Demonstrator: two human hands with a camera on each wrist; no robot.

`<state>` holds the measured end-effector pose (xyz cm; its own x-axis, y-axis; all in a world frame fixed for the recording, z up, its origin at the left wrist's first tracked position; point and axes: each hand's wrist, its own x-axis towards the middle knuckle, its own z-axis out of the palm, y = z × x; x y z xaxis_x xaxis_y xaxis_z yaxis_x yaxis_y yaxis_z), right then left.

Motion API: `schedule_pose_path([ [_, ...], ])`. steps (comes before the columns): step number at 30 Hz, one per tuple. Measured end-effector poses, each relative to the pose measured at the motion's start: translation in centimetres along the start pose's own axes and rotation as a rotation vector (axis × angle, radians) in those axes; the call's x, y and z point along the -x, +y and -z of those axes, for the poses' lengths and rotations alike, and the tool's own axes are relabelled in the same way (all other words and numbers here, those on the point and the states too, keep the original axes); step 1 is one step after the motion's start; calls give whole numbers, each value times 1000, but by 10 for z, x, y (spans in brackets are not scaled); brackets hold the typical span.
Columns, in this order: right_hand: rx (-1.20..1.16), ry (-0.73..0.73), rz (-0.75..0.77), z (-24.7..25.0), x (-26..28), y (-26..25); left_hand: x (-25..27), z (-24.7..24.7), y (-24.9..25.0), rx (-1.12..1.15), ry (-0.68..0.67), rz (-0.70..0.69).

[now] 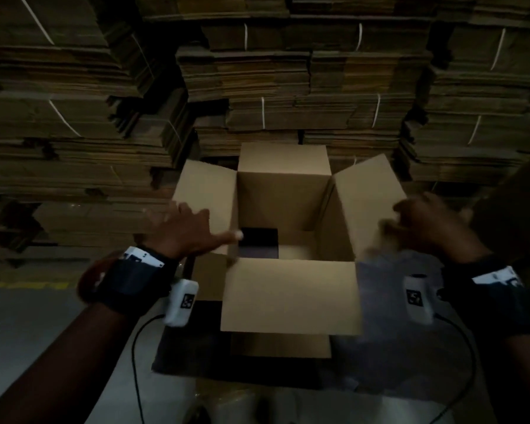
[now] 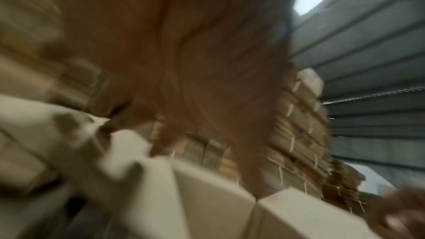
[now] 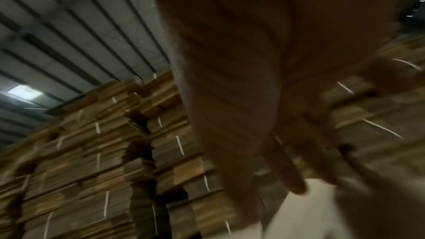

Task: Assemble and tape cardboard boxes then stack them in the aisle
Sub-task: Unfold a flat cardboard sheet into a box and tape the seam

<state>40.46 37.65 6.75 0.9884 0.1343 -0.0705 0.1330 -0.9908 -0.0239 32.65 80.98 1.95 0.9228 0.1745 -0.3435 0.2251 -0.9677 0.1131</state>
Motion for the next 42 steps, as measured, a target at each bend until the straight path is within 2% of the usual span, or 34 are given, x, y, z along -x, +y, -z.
schedule_pose_path([
  [2, -178, -211, -47, -19, 4, -6, 2, -17, 10, 99, -233, -34],
  [4, -373, -347, 4, -39, 14, -22, -1, -39, 17, 221, -287, -98],
  [6, -539, -395, 119, -64, 22, -31, -2, -61, 22, 372, -199, -182],
  [9, -827, -274, 173, -97, 24, -35, 5, -89, 29, 586, 53, -278],
  [12, -916, -177, 201, -107, 24, -37, 9, -103, 35, 656, 199, -275],
  [15, -828, -180, 176, -101, 22, -34, 6, -104, 43, 585, 219, -234],
  [20, -669, -251, 113, -91, -2, -24, -5, -110, 55, 660, 229, -211],
  [23, -229, -253, -31, -70, -7, -49, -8, -111, 61, 655, 199, -165],
  [25, -69, -264, 47, -55, -2, -80, -4, -111, 60, 644, 166, -161],
  [29, -91, -302, 341, -37, 12, -153, 13, -110, 44, 598, 155, -131],
  [32, -164, -281, 500, -43, 12, -197, 27, -116, 25, 590, 229, -83],
  [37, -266, -338, 527, -65, 5, -227, 49, -140, 2, 790, 375, 59],
  [39, -317, -346, 542, -70, 5, -224, 60, -148, 4, 852, 379, 122],
  [42, -360, -337, 562, -68, 7, -209, 67, -159, 23, 826, 338, 149],
])
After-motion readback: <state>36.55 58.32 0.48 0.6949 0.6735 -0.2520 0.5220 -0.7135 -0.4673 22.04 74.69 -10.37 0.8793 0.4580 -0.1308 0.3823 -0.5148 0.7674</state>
